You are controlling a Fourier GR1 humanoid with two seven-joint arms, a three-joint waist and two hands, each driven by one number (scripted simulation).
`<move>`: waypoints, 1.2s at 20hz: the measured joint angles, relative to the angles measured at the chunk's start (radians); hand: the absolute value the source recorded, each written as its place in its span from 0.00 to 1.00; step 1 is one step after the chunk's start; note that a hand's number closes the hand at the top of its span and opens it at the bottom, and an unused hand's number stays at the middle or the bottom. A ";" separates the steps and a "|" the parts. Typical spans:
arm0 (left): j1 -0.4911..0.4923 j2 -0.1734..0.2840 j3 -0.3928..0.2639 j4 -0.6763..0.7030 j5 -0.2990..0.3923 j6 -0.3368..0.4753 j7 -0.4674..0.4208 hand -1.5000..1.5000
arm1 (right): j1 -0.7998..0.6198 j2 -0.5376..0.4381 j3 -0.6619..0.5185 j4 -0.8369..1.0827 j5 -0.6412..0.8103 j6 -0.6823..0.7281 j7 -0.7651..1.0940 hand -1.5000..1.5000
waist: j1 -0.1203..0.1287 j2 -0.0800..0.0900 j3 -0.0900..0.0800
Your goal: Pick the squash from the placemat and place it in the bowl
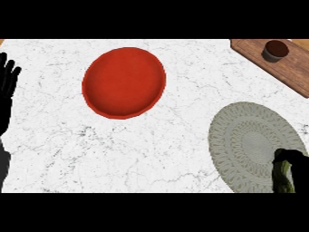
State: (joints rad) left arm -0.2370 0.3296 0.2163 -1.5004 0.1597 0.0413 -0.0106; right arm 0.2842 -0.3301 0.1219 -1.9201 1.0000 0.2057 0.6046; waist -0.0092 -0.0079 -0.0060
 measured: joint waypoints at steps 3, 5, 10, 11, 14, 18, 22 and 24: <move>0.000 -0.002 -0.002 -0.008 0.000 -0.002 0.009 0.50 | 0.073 -0.013 0.002 -0.139 0.049 0.017 0.055 1.00 | -0.003 0.002 0.003; -0.020 -0.004 -0.002 0.006 -0.001 -0.001 0.012 0.50 | 0.084 -0.020 -0.011 -0.235 0.059 0.051 0.092 1.00 | -0.005 0.004 0.004; -0.009 -0.003 0.003 0.012 -0.002 -0.010 0.000 0.50 | 0.029 -0.013 -0.007 -0.415 0.045 0.149 0.153 1.00 | 0.002 0.005 0.004; -0.002 -0.004 0.006 0.013 0.002 -0.016 -0.008 0.50 | 0.011 -0.012 0.001 -0.423 0.046 0.158 0.158 1.00 | 0.003 0.005 0.004; -0.001 -0.014 -0.003 0.004 -0.005 -0.007 -0.002 0.50 | -0.079 -0.014 0.030 -0.435 0.049 0.187 0.185 1.00 | 0.005 0.004 0.004; -0.002 -0.020 -0.012 0.004 -0.014 -0.006 -0.003 0.50 | -0.241 0.029 0.067 -0.441 0.051 0.218 0.231 1.00 | 0.011 0.003 0.003; -0.014 -0.021 -0.018 0.003 -0.017 -0.004 0.004 0.50 | -0.416 0.131 0.115 -0.436 0.049 0.230 0.280 1.00 | 0.019 0.003 0.002; -0.021 -0.020 -0.018 0.003 -0.015 -0.007 0.007 0.50 | -0.513 0.193 0.137 -0.423 0.048 0.243 0.303 1.00 | 0.023 0.004 0.002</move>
State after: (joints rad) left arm -0.2576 0.3097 0.1982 -1.4977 0.1443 0.0341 -0.0040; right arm -0.2289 -0.1367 0.2591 -2.3433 1.0482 0.4483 0.9080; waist 0.0138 -0.0037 -0.0036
